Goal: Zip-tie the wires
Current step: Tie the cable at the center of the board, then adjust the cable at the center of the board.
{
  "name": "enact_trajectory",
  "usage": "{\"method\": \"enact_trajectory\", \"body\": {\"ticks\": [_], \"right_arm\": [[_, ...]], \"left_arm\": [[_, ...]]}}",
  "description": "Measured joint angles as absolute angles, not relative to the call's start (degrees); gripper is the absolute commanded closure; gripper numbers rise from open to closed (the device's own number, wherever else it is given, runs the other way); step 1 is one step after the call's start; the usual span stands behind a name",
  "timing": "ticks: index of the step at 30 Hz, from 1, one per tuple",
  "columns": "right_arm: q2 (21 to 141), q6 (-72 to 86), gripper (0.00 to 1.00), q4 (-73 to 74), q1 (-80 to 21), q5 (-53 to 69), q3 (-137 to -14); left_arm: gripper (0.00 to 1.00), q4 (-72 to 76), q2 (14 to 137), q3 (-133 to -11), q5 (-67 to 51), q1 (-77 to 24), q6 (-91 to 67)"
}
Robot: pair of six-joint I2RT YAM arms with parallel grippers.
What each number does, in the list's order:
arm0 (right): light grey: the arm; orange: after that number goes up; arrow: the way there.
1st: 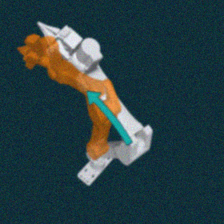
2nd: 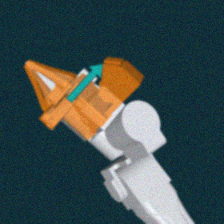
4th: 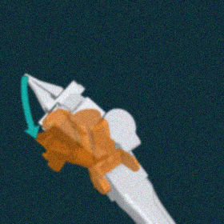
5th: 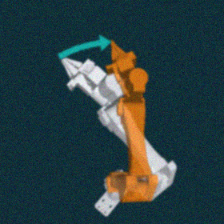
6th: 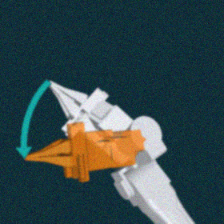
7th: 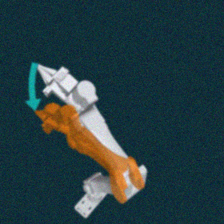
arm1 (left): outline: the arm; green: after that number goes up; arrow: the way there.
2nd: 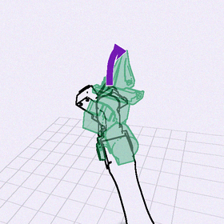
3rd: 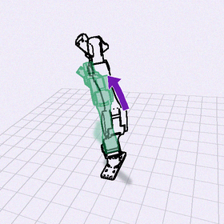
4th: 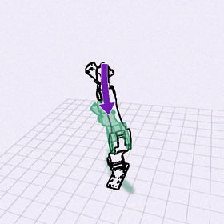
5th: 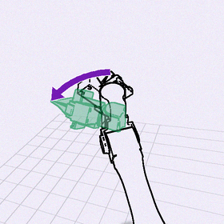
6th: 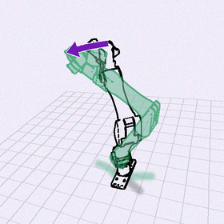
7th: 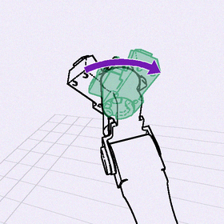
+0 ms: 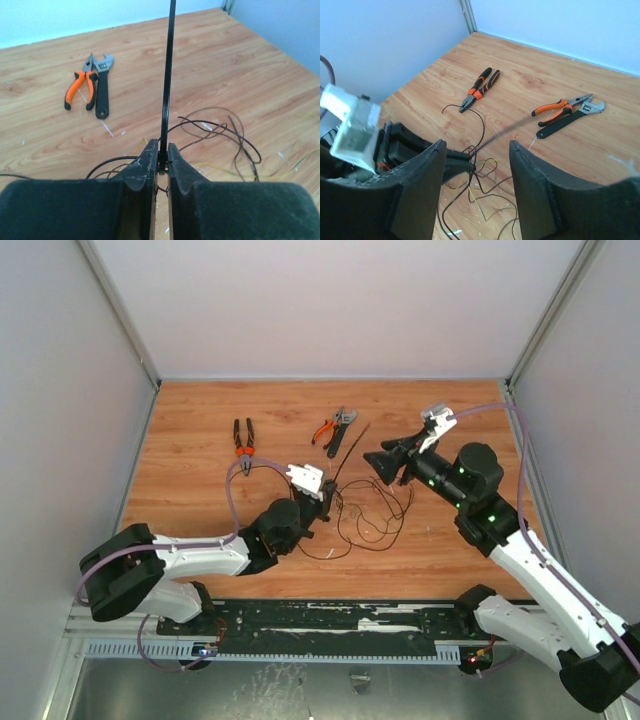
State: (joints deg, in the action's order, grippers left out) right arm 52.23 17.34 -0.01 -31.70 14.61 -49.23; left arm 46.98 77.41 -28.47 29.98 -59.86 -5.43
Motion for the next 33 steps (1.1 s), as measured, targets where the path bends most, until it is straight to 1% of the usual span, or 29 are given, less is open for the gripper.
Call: {"method": "enact_trajectory", "body": {"ticks": [5, 12, 15, 19, 24, 29, 33], "right_arm": [[49.4, 16.1, 0.38, -0.8, -30.9, 15.3, -44.5], [51.7, 15.7, 0.37, -0.6, -30.1, 16.8, -40.6], [52.5, 15.3, 0.36, -1.6, -29.2, 19.4, -39.9], [54.3, 15.4, 0.38, -4.1, -28.1, 24.3, -39.4], [58.6, 15.9, 0.46, -4.2, -28.0, 29.1, -39.8], [60.6, 15.9, 0.46, -2.7, -28.0, 30.8, -39.8], [58.3, 16.8, 0.45, -3.8, -28.0, 31.9, -38.6]], "left_arm": [[0.96, 41.9, 74.6, -33.1, 30.7, -59.9, -4.2], [0.95, 37.6, 69.6, -35.6, 31.4, -59.9, -2.2], [0.95, 36.6, 68.1, -35.7, 31.6, -59.9, -1.6], [0.94, 35.7, 67.6, -35.7, 31.9, -59.9, -1.3], [0.93, 35.0, 67.6, -35.7, 32.3, -59.9, -1.0], [0.93, 34.6, 67.1, -35.7, 32.4, -59.9, -0.4], [0.92, 34.5, 67.0, -35.7, 32.5, -59.9, -0.1]]}}
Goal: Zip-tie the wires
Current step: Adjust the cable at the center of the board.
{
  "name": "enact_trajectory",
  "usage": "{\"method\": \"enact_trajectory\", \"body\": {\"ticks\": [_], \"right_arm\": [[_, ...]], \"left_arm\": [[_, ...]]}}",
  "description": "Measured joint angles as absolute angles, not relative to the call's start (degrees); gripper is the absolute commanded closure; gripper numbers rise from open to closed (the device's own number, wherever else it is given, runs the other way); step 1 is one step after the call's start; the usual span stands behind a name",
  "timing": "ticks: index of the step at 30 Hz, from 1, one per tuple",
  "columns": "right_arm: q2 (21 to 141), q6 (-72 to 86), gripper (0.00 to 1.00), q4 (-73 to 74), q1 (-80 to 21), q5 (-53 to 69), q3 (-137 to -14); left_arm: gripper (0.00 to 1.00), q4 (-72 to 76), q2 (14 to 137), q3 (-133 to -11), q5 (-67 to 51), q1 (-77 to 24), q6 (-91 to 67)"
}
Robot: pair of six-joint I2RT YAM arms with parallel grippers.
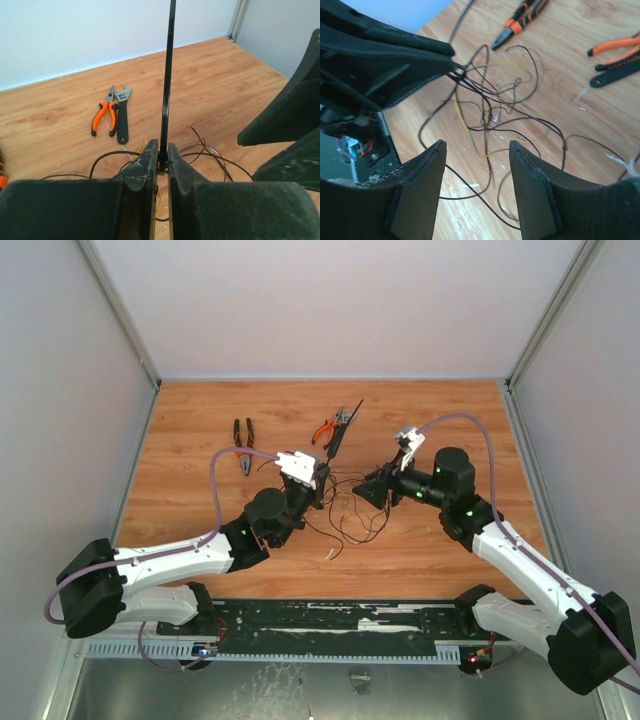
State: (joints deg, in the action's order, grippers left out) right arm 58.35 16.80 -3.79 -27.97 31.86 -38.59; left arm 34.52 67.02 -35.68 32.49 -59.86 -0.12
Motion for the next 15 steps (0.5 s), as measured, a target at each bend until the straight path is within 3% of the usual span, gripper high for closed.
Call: {"method": "enact_trajectory", "body": {"ticks": [15], "right_arm": [[57.3, 32.8, 0.41, -17.8, -30.8, 40.4, -30.4]], "left_arm": [[0.91, 34.1, 67.0, -35.7, 32.5, -59.9, 0.0]]}}
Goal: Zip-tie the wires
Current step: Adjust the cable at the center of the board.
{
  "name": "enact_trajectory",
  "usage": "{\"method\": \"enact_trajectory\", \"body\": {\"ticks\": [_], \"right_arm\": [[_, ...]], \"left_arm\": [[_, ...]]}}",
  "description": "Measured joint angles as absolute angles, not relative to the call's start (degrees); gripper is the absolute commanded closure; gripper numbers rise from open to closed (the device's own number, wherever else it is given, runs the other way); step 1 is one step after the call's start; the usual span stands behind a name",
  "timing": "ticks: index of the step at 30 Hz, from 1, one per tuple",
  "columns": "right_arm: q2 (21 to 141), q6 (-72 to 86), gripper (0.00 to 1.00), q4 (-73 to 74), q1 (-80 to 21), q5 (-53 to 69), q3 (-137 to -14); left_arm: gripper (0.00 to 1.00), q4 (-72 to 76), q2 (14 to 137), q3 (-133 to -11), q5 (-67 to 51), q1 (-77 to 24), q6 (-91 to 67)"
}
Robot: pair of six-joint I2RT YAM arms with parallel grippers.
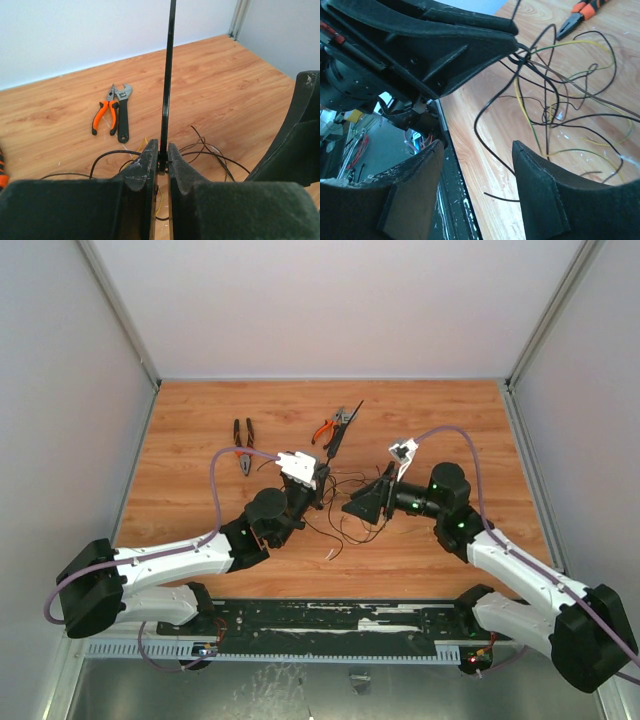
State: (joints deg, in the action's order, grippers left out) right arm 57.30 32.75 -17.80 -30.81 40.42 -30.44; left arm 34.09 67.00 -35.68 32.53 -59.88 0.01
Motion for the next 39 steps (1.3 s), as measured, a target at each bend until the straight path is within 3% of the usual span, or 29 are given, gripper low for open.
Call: {"method": "enact_trajectory", "body": {"ticks": [17, 19, 22, 24, 31, 39], "right_arm": [[66.5, 36.6, 0.53, -24.6, -35.4, 35.6, -32.6], [67.6, 37.0, 0.66, -25.4, -35.7, 35.2, -33.1], [69.0, 37.5, 0.93, -26.3, -35.9, 34.6, -33.8], [69.3, 37.5, 1.00, -26.3, -36.0, 33.9, -34.3], [62.7, 33.7, 1.00, -18.7, -35.5, 28.1, -34.9], [54.7, 28.6, 1.00, -8.6, -30.6, 26.1, -34.9]], "left_arm": [[0.92, 34.0, 67.0, -35.7, 32.5, -59.9, -0.4], [0.92, 34.0, 67.0, -35.7, 32.5, -59.9, -0.4], [0.92, 33.9, 67.0, -35.7, 32.4, -59.9, -0.5], [0.90, 33.8, 67.0, -35.7, 32.5, -59.9, -0.6], [0.89, 33.7, 66.9, -35.7, 32.6, -59.9, -0.6], [0.97, 33.7, 64.8, -35.7, 34.0, -59.9, -0.3]]}}
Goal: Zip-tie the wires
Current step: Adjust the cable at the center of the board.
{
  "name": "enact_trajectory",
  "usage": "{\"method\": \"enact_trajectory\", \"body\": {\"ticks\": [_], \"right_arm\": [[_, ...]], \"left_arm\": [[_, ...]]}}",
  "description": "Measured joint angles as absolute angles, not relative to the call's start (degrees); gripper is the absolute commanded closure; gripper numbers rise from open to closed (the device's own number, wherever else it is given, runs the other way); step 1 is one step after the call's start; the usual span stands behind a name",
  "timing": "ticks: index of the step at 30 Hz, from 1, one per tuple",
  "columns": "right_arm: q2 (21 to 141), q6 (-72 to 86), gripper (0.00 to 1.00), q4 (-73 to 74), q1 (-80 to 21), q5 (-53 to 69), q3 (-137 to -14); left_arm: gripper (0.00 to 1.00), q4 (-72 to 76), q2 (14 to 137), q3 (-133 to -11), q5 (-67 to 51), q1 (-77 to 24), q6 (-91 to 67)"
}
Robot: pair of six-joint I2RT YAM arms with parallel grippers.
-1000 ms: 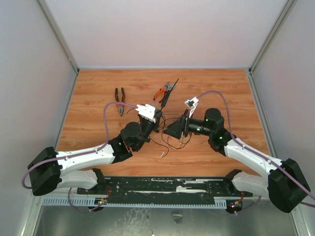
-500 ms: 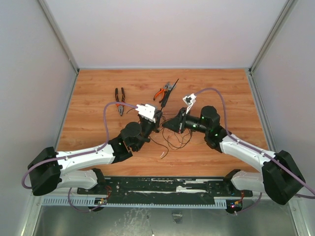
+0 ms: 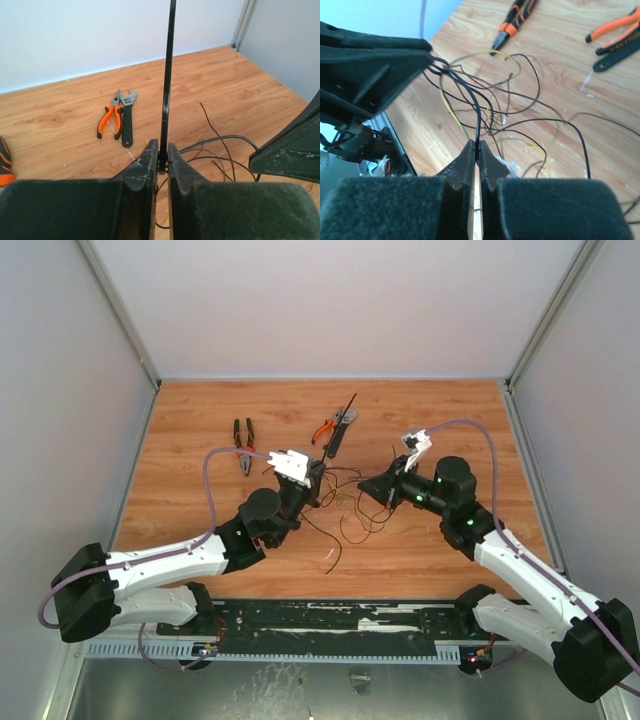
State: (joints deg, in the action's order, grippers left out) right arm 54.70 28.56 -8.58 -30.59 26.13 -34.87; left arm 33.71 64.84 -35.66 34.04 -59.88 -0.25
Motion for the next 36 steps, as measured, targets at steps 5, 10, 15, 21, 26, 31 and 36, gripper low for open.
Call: {"method": "enact_trajectory", "body": {"ticks": [5, 10, 15, 21, 26, 31, 36], "right_arm": [[54.0, 26.8, 1.00, -3.6, -28.2, 25.5, -34.9], [51.6, 25.3, 1.00, 0.7, -25.5, 24.0, -34.9], [48.7, 24.0, 1.00, 4.1, -21.8, 22.9, -35.3], [47.6, 23.2, 1.00, 7.4, -17.1, 21.8, -35.9], [47.6, 23.0, 1.00, 9.5, -13.8, 20.8, -35.8], [47.6, 23.1, 1.00, 9.7, -11.1, 20.8, -35.8], [47.9, 23.1, 1.00, 10.4, -9.3, 20.6, -35.8]], "left_arm": [[0.99, 33.5, 63.9, -35.6, 34.5, -59.9, -0.2], [1.00, 33.1, 62.8, -35.2, 35.2, -59.9, -0.1], [1.00, 32.8, 62.1, -34.9, 35.7, -59.9, 0.1], [1.00, 32.6, 62.1, -34.9, 36.3, -59.9, 0.4], [1.00, 32.4, 61.9, -34.9, 36.5, -59.9, 1.1], [1.00, 32.3, 61.4, -34.9, 36.9, -59.9, 1.3], [1.00, 32.3, 61.3, -34.9, 37.1, -59.9, 1.5]]}}
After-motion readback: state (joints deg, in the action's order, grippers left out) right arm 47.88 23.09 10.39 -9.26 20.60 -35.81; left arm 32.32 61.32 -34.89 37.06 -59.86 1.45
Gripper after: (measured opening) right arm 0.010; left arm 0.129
